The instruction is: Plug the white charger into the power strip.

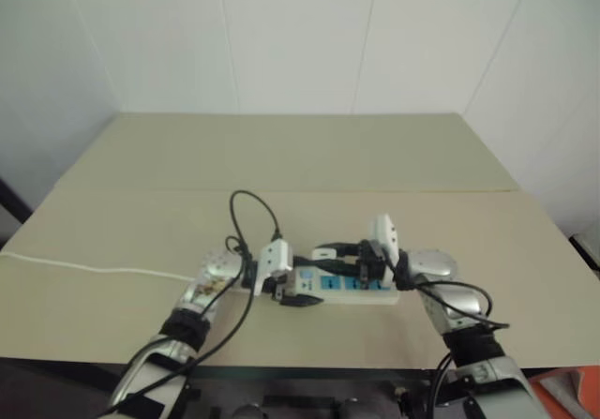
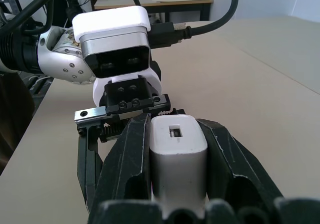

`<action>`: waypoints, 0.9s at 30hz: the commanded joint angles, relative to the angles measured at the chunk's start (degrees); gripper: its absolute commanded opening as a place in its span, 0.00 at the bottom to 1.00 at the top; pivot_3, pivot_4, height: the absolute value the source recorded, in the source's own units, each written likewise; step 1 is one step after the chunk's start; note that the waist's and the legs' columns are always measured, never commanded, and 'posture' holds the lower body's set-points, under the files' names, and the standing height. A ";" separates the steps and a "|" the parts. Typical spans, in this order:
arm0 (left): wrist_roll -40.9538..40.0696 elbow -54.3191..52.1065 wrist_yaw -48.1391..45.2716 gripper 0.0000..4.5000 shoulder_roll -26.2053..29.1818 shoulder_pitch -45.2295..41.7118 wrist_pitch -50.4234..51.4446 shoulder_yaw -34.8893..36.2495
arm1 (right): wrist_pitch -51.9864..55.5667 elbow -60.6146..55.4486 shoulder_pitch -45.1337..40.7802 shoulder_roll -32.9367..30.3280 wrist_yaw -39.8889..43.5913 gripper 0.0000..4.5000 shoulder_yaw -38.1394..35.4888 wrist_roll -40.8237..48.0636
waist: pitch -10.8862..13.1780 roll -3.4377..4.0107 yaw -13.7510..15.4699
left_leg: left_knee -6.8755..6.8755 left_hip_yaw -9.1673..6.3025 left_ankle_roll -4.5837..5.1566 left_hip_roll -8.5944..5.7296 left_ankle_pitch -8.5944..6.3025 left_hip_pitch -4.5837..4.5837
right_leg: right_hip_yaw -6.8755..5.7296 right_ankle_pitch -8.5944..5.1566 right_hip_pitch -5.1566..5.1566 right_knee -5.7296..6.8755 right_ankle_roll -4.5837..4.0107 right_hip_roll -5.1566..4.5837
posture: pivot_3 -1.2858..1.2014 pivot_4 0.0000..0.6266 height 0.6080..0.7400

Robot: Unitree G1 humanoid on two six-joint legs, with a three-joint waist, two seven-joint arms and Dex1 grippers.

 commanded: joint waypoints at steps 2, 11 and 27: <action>3.06 1.56 -1.57 0.73 1.70 1.74 0.22 -2.91 | -0.75 2.77 1.03 -3.08 0.31 0.26 -0.96 -1.59 | 0.00 0.00 0.07 | 0.00 0.00 0.00 0.00 0.00 0.00 | 0.00 0.00 0.00 -0.01 0.00 0.00 | 0.52 0.24 1.00; 2.80 1.50 -1.37 0.73 2.24 1.95 -0.14 -2.91 | -1.34 4.49 1.42 -5.80 1.72 0.26 -1.51 -1.92 | -0.01 -0.02 0.32 | 0.00 0.00 0.00 0.00 0.00 0.01 | 0.00 0.00 0.04 -0.03 0.00 -0.01 | 0.52 0.24 1.00; 2.82 3.49 -0.13 0.73 2.53 1.01 -0.97 -2.37 | -1.95 7.03 -0.30 -7.43 1.68 0.26 -1.32 -2.21 | -0.02 -0.03 0.27 | -0.02 -0.02 0.04 0.00 -0.03 0.36 | -0.03 -0.03 0.46 -0.15 0.03 -0.01 | 0.52 0.24 1.00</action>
